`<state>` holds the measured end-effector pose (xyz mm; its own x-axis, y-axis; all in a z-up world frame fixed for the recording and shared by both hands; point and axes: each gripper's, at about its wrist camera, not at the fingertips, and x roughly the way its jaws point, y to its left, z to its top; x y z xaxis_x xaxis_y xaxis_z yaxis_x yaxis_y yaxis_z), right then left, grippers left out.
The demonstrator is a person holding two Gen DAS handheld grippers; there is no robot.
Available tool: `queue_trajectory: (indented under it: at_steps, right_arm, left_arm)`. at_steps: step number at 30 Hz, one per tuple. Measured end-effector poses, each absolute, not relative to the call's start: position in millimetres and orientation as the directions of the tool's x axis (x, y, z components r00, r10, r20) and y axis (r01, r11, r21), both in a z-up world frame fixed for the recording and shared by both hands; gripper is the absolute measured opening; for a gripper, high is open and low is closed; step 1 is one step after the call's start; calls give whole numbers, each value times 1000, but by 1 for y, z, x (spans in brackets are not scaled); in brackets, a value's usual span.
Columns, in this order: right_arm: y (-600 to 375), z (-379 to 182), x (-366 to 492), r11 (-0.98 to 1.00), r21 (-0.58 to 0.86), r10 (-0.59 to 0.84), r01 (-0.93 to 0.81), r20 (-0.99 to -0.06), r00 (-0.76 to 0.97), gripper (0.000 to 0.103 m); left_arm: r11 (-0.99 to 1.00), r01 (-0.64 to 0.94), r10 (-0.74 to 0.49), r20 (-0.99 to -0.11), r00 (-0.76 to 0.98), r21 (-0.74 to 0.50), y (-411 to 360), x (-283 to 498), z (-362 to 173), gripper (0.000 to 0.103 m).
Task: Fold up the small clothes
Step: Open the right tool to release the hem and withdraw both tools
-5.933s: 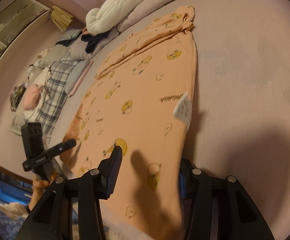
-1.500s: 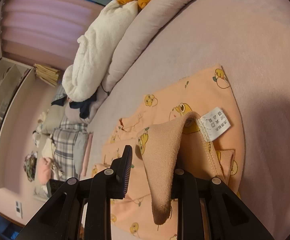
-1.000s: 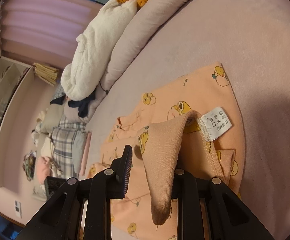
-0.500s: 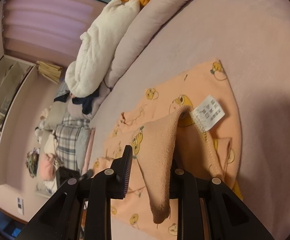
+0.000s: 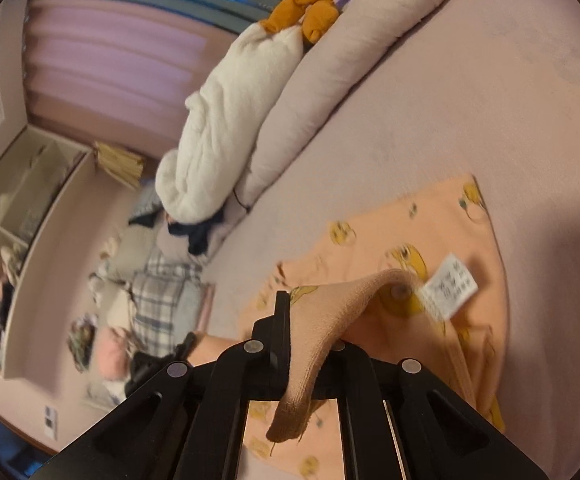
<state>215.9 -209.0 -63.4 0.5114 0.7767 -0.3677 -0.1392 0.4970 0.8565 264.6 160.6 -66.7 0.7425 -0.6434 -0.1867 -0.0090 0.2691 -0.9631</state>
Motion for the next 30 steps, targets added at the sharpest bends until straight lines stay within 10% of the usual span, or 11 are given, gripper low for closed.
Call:
queue_trajectory:
  at_steps: [10,14,16,30]
  right_arm:
    - [-213,-77,271,437,892,727,112,-424,539,6]
    - [-221,-89,278,439,866,690,239,-495,527,42]
    - [-231,-86,277,456,857,666,238,-507,547,43]
    - [-174,-49,192,729,607,684,-315,-644,342,32]
  left_arm:
    - [364,-154,-494,-331,804,-918,190,307,-57,4]
    - [469,-244,-395,-449,802,-849,199,303,-59,4]
    - [498,-248,-387,-469,794,-831,204,299,-61,4]
    - [694,81,-659,-586,472,-715,108,260,-58,9]
